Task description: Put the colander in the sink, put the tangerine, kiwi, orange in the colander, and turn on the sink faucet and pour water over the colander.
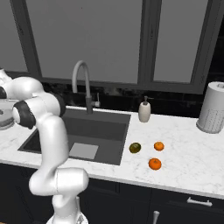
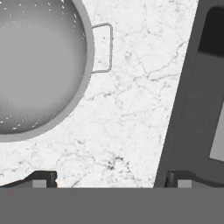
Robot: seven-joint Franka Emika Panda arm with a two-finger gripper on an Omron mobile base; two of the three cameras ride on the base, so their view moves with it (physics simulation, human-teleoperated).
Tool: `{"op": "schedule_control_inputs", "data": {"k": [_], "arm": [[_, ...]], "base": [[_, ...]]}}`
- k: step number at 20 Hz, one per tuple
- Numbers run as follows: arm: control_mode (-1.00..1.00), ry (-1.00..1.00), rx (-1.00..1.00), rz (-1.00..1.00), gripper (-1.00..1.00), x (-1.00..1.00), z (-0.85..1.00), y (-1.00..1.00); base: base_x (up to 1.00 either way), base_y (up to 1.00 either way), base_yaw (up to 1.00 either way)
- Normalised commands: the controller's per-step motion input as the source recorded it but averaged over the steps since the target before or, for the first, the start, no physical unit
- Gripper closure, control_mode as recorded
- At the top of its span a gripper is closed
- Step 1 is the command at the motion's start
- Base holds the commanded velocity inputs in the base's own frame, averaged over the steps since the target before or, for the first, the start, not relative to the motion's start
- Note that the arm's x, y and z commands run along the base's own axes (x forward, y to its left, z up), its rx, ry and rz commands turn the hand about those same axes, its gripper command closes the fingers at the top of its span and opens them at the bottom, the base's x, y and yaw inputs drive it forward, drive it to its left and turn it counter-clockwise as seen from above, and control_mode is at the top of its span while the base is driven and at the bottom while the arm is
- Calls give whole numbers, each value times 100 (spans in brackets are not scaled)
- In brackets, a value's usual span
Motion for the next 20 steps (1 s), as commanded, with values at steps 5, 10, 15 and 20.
{"op": "schedule_control_inputs", "data": {"k": [5,10,15,20], "arm": [[-100,0,0,-4,-100,20,-49,37],[-100,0,0,-5,-100,16,-43,48],[-100,1,2,-7,-100,22,-28,28],[-100,0,2,-8,-100,39,-17,14]], "base": [[0,0,0],[0,0,0],[0,0,0],[0,0,0]]}}
